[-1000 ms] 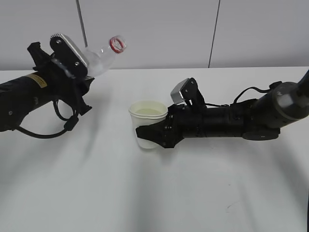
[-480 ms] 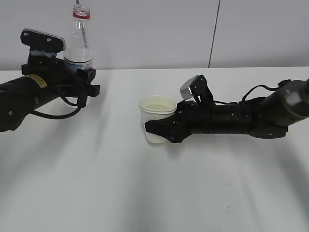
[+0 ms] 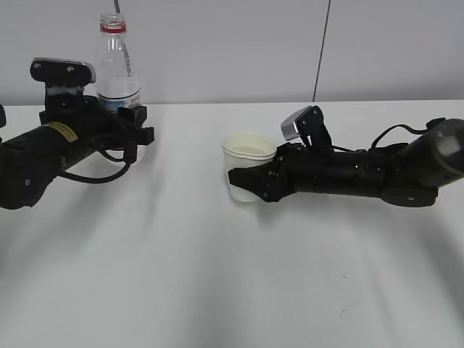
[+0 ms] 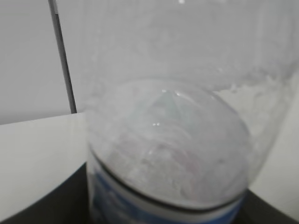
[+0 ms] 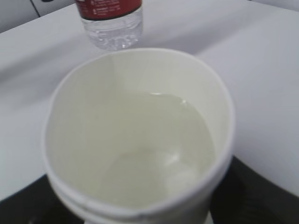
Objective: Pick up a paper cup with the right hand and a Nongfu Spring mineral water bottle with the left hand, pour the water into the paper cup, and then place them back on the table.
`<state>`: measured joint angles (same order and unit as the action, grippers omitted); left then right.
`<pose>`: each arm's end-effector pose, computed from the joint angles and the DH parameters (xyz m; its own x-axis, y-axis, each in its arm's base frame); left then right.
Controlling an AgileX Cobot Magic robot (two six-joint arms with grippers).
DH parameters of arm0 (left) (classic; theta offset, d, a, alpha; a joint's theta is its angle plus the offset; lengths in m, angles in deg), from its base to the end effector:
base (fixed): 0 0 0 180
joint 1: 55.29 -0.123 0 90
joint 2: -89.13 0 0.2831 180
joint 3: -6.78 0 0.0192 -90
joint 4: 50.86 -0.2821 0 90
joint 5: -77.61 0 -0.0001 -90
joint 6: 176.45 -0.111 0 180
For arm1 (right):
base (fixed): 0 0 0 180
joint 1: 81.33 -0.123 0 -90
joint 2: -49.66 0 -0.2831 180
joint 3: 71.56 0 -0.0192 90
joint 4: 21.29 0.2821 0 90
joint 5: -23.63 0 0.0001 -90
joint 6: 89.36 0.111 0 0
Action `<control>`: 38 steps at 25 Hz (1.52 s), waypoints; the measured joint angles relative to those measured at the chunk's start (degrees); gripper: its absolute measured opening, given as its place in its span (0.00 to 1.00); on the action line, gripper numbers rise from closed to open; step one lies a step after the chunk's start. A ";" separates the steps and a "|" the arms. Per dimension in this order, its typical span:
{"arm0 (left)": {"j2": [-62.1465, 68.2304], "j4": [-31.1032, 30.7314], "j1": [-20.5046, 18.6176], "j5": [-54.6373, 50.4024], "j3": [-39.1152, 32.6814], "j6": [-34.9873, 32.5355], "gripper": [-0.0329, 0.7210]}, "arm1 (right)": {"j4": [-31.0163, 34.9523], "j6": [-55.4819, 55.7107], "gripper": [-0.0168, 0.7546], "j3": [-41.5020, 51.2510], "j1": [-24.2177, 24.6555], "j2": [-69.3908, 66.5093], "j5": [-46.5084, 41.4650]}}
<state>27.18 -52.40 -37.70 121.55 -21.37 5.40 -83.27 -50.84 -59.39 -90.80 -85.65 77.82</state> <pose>0.3944 -0.1272 0.1254 -0.2067 0.0520 -0.9770 0.3169 0.9483 -0.0166 0.4206 0.1507 0.0624 -0.2813 -0.1600 -0.9462 -0.8133 0.5631 0.1466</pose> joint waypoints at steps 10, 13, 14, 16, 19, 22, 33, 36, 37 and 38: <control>0.00 0.03 0.00 2.11 0.00 0.18 0.56 | 13.94 -7.27 0.68 0.00 1.51 0.00 -4.75; 0.00 0.03 0.00 2.65 0.00 0.18 0.56 | 17.76 -10.11 0.68 0.00 1.51 0.00 -5.51; 0.00 0.03 0.00 2.79 0.00 0.18 0.56 | 19.41 -11.11 0.68 0.00 1.62 0.00 -5.59; 0.00 0.03 0.00 2.92 0.00 0.18 0.56 | 22.60 -12.44 0.68 0.00 1.90 0.00 -5.74; 0.00 0.03 0.00 2.92 0.00 0.18 0.56 | 26.57 -13.83 0.68 0.00 2.63 0.00 -5.87; 0.00 0.03 0.00 2.92 0.00 0.18 0.56 | 31.08 -16.00 0.68 0.00 3.44 0.00 -6.22; 2.43 0.03 0.00 4.21 0.00 0.18 0.56 | 41.12 -22.63 0.68 0.00 4.26 -0.49 -8.92; 2.79 0.03 0.00 4.98 0.00 0.18 0.56 | 42.34 -22.91 0.68 0.00 4.26 -1.88 -8.92; 2.79 0.03 0.00 4.98 0.00 0.18 0.56 | 42.68 -23.01 0.68 0.00 4.26 -2.36 -8.92; 2.79 0.03 0.00 4.98 0.00 0.18 0.56 | 42.97 -23.01 0.68 0.00 4.26 -2.90 -8.92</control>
<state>29.97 -52.37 -37.70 126.53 -21.37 5.58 -40.30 -73.84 -59.39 -86.54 -88.54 68.90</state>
